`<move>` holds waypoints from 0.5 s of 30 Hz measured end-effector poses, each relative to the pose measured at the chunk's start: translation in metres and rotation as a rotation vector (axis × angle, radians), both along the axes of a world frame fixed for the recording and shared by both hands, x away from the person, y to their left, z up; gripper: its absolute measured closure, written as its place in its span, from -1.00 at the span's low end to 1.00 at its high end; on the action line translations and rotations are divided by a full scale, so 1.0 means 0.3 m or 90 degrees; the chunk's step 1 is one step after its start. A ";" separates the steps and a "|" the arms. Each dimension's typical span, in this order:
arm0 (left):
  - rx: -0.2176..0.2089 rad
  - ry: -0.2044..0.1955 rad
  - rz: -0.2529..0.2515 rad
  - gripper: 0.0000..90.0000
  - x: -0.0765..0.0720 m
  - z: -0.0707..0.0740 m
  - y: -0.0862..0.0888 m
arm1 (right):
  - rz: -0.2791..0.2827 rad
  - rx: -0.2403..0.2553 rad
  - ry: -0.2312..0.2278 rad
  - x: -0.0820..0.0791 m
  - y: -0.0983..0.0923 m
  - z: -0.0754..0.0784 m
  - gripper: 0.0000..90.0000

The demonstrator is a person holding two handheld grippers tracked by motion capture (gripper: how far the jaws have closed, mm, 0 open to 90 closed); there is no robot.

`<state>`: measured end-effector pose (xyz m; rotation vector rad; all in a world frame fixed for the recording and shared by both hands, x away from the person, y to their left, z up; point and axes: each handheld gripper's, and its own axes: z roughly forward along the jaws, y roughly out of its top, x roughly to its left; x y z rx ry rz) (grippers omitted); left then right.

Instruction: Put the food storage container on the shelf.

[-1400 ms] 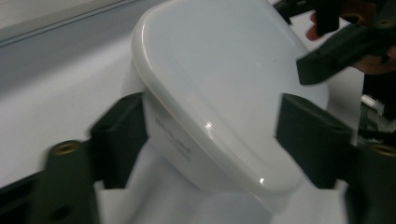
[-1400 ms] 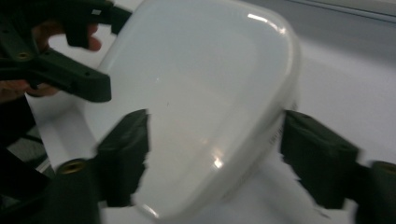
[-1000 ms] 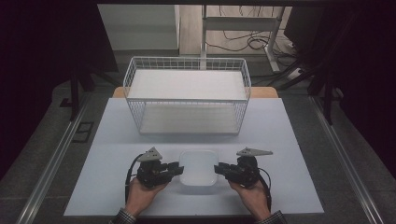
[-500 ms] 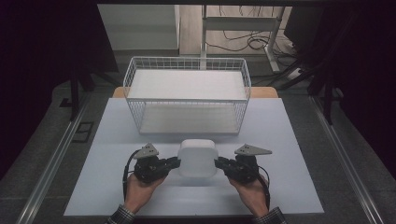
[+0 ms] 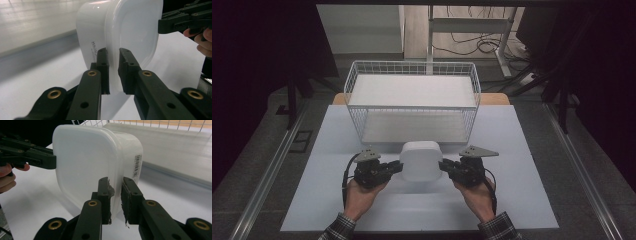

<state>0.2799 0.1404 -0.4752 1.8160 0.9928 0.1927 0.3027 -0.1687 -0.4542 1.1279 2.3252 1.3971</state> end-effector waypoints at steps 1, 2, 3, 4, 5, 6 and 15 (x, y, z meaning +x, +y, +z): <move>-0.001 -0.001 0.001 0.77 0.005 0.005 0.003 | -0.001 0.002 -0.001 0.005 0.003 0.003 0.72; -0.001 -0.001 0.004 0.77 0.007 0.007 0.004 | 0.000 0.000 -0.004 0.011 0.006 0.009 0.72; -0.002 -0.002 0.004 0.77 0.012 0.010 0.006 | 0.000 0.000 -0.007 0.016 0.008 0.011 0.71; -0.002 -0.005 0.004 0.77 0.019 0.014 0.009 | 0.000 -0.002 -0.010 0.028 0.014 0.019 0.71; -0.002 -0.006 0.005 0.77 0.023 0.017 0.010 | 0.000 -0.002 -0.010 0.028 0.014 0.019 0.71; -0.002 -0.007 0.007 0.77 0.029 0.019 0.011 | 0.000 -0.004 -0.011 0.034 0.016 0.022 0.71; -0.001 -0.018 0.015 0.77 0.087 0.052 0.015 | -0.007 -0.001 -0.023 0.096 0.030 0.044 0.71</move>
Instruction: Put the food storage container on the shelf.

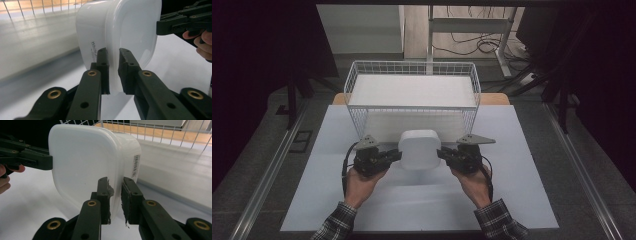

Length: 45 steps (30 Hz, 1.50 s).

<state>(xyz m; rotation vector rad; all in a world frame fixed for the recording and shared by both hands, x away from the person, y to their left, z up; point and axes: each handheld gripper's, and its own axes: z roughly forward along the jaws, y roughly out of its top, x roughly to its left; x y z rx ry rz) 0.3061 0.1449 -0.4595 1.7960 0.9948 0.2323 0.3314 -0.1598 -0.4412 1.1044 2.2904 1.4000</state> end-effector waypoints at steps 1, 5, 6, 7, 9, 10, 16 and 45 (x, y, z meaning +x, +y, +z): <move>0.000 -0.001 0.001 0.77 0.011 0.005 0.001 | -0.001 0.001 -0.001 0.008 0.000 0.004 0.71; 0.004 -0.011 0.000 0.77 0.043 0.022 0.001 | -0.008 0.003 -0.011 0.038 0.006 0.017 0.70; 0.004 -0.014 0.002 0.77 0.050 0.025 0.001 | -0.009 0.003 -0.012 0.047 0.006 0.020 0.70; 0.004 -0.013 0.003 0.77 0.063 0.027 0.000 | -0.011 0.002 -0.014 0.053 0.007 0.022 0.70; 0.007 -0.014 0.005 0.77 0.085 0.028 0.000 | -0.018 0.002 -0.017 0.083 0.011 0.023 0.70; 0.007 -0.013 0.006 0.77 0.093 0.028 0.000 | -0.018 0.002 -0.017 0.083 0.011 0.023 0.70; 0.012 0.001 0.018 0.77 0.148 0.011 0.003 | -0.030 -0.002 -0.009 0.131 0.024 0.007 0.70; 0.012 0.049 0.065 0.73 0.254 -0.100 -0.005 | -0.052 -0.033 0.030 0.247 0.066 -0.093 0.66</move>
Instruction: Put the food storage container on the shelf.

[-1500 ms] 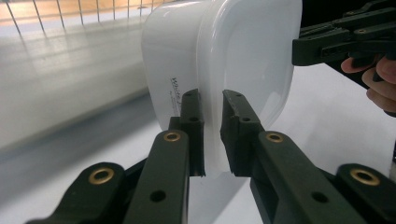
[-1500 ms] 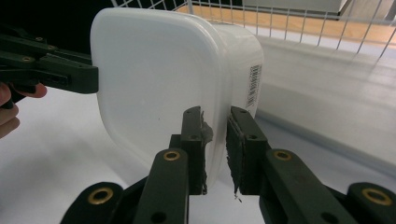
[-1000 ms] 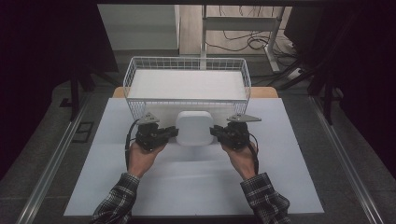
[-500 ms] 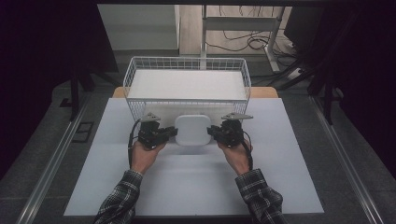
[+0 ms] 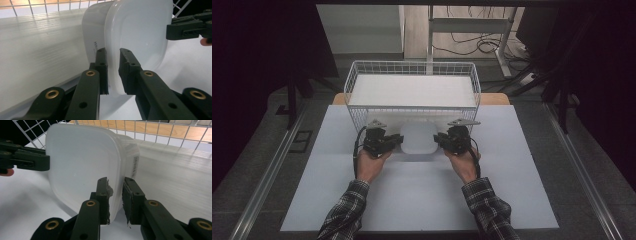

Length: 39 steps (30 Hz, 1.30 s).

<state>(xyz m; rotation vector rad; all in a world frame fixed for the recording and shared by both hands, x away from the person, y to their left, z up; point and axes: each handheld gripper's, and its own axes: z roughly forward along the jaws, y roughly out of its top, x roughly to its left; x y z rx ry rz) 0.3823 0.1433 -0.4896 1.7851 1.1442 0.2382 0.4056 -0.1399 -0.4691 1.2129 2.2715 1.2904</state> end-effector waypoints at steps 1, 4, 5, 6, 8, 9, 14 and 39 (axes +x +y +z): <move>-0.001 -0.002 -0.001 0.73 0.002 -0.001 0.001 | 0.000 -0.003 -0.003 0.001 0.002 0.001 0.65; 0.005 -0.017 0.001 0.69 0.006 -0.001 0.001 | 0.002 -0.004 -0.012 0.010 0.004 0.001 0.63; 0.014 -0.031 0.005 0.69 0.009 -0.001 0.000 | 0.001 -0.005 -0.012 0.013 0.005 0.001 0.60; 0.025 -0.037 0.008 0.71 0.010 0.000 -0.005 | -0.001 -0.010 -0.006 0.017 0.010 -0.003 0.56; 0.036 -0.049 0.012 0.72 0.015 0.003 -0.012 | -0.005 -0.018 -0.004 0.024 0.018 -0.015 0.50; 0.033 -0.051 0.015 0.73 0.017 0.003 -0.015 | -0.010 -0.008 -0.004 0.027 0.017 -0.019 0.49; 0.058 -0.063 0.027 0.72 0.038 0.005 -0.029 | -0.025 -0.010 -0.030 0.043 0.015 -0.014 0.58; 0.101 -0.136 0.014 -0.53 -0.131 0.050 0.002 | 0.032 -0.016 -0.096 -0.048 0.001 0.056 0.98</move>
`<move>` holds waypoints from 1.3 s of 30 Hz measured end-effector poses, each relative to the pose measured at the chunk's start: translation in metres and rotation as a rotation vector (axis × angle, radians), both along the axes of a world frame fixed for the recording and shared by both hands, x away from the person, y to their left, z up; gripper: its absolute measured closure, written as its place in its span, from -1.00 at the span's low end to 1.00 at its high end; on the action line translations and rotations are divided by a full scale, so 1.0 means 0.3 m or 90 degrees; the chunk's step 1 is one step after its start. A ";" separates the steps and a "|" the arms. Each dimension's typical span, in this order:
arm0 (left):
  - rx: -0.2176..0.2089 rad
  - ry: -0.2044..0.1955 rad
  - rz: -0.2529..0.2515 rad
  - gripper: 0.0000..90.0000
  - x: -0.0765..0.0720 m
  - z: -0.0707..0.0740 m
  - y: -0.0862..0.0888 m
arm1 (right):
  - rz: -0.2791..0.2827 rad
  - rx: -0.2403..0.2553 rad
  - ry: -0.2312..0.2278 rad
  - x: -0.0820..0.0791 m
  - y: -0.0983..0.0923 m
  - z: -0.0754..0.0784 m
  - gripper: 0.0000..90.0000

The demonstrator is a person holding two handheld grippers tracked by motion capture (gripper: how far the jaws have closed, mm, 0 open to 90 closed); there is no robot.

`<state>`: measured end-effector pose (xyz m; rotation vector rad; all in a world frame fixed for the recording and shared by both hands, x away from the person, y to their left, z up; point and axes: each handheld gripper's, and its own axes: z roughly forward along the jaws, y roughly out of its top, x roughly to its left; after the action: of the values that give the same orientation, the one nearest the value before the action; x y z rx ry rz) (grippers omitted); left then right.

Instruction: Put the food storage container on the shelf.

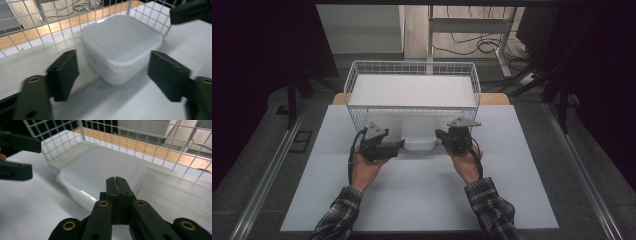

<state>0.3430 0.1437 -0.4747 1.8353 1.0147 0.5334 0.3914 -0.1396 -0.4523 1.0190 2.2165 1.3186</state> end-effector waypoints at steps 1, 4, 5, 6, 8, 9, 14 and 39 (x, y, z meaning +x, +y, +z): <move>0.001 -0.002 0.000 -0.59 -0.016 0.001 0.006 | 0.005 0.002 0.002 -0.009 -0.004 0.004 0.98; -0.005 0.008 -0.006 -0.73 -0.064 0.000 0.024 | 0.018 0.009 0.006 -0.037 -0.012 0.009 0.98; -0.010 0.009 -0.005 -0.77 -0.082 -0.001 0.031 | 0.023 0.011 0.008 -0.046 -0.015 0.011 0.98; -0.015 0.009 -0.008 -0.79 -0.101 -0.003 0.039 | 0.028 0.013 0.009 -0.056 -0.018 0.011 0.98; -0.021 0.011 -0.006 -0.85 -0.139 -0.007 0.053 | 0.039 0.016 0.011 -0.075 -0.022 0.011 0.98; -0.026 0.011 -0.008 -0.88 -0.159 -0.012 0.061 | 0.043 0.014 0.010 -0.085 -0.022 0.011 0.98; -0.025 0.018 0.006 -0.94 -0.250 -0.054 0.101 | 0.066 0.005 0.010 -0.127 -0.019 -0.004 0.98; 0.046 -0.038 0.009 -0.99 -0.506 -0.136 0.170 | 0.108 -0.020 0.053 -0.131 0.109 -0.132 0.98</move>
<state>0.1912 0.1948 -0.5155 1.8651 0.9800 0.6366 0.3521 -0.1069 -0.4919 0.9065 2.4253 1.3289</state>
